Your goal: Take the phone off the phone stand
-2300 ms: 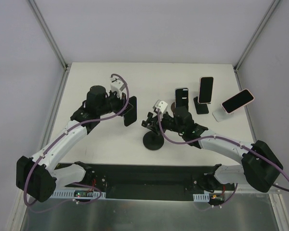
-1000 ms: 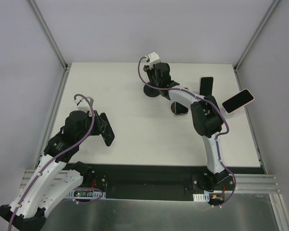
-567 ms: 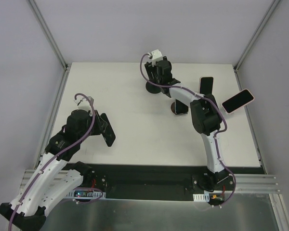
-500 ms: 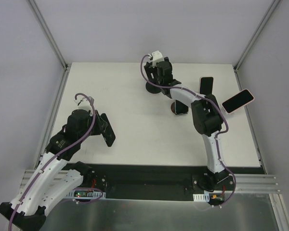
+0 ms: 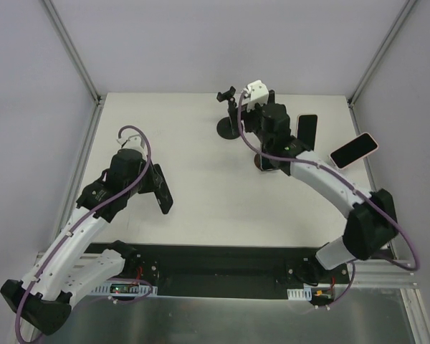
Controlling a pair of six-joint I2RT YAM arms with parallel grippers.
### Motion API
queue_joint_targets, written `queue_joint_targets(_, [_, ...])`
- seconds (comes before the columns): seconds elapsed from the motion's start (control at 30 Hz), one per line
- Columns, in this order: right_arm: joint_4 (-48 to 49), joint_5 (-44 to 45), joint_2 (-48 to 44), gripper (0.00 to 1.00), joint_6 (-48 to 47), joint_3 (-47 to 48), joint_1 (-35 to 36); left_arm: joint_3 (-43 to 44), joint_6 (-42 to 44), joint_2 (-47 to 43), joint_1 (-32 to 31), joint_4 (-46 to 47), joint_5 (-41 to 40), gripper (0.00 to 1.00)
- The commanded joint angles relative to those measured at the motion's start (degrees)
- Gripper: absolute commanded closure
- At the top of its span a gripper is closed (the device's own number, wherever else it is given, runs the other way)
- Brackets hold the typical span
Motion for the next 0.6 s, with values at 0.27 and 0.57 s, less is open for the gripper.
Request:
queue_joint_targets(0.27, [-4.3, 2.3, -23.5, 0.04, -0.4, -19.1, 26.7, 11.3, -23.6, 8.6, -0.2, 0.0, 4.2, 1.0])
queue_joint_targets(0.57, [-4.5, 10.7, -18.4, 0.04, -7.1, -17.6, 42.3, 13.3, -31.4, 11.8, -0.3, 0.0, 9.2, 1.0])
